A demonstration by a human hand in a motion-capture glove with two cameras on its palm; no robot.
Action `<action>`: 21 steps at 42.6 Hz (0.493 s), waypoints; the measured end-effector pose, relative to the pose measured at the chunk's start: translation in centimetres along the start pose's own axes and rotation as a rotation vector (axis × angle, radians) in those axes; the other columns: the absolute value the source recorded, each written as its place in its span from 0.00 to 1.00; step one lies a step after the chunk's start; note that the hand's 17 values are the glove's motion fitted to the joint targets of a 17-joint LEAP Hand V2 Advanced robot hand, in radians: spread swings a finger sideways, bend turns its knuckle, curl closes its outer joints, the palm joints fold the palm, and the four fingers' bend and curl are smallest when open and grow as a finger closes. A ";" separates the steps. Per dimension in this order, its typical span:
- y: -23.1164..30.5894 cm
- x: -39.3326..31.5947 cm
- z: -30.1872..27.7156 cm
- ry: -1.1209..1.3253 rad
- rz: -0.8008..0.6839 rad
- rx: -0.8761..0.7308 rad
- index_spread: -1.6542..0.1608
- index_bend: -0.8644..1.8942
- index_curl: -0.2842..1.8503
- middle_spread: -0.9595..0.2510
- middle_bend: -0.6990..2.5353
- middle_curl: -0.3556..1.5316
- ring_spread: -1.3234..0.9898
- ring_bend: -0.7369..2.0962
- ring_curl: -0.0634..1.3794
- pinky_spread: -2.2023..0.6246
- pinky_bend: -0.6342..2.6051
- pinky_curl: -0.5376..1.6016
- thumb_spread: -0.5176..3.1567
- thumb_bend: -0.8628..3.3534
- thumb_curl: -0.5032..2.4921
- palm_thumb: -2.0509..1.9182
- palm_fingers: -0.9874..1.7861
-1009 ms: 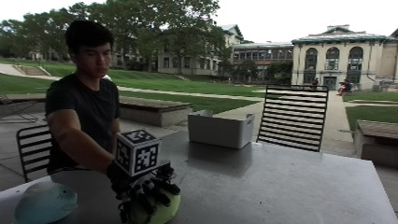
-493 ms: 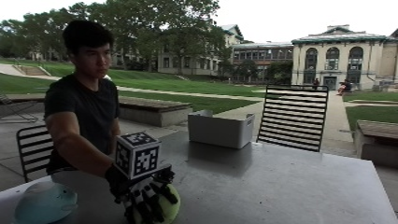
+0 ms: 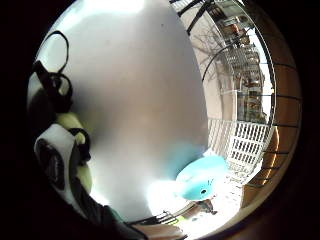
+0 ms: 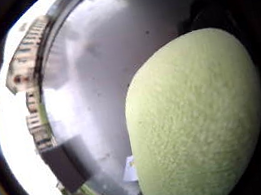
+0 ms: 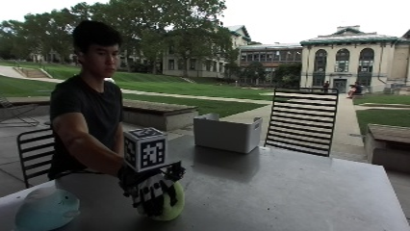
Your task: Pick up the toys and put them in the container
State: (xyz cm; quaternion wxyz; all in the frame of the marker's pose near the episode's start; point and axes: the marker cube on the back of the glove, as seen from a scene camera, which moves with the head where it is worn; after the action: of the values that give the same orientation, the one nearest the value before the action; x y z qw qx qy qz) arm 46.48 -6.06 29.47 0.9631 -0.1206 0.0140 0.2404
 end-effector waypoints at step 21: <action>6.6 -7.6 -14.2 -0.019 -0.022 0.063 0.75 0.53 0.34 0.50 0.47 0.47 0.41 0.67 0.38 0.62 0.48 0.43 0.36 0.28 0.42 0.67 0.73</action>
State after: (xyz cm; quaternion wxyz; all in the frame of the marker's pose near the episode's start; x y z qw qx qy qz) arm 37.11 -7.35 14.82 0.9691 -0.0879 0.0109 0.2302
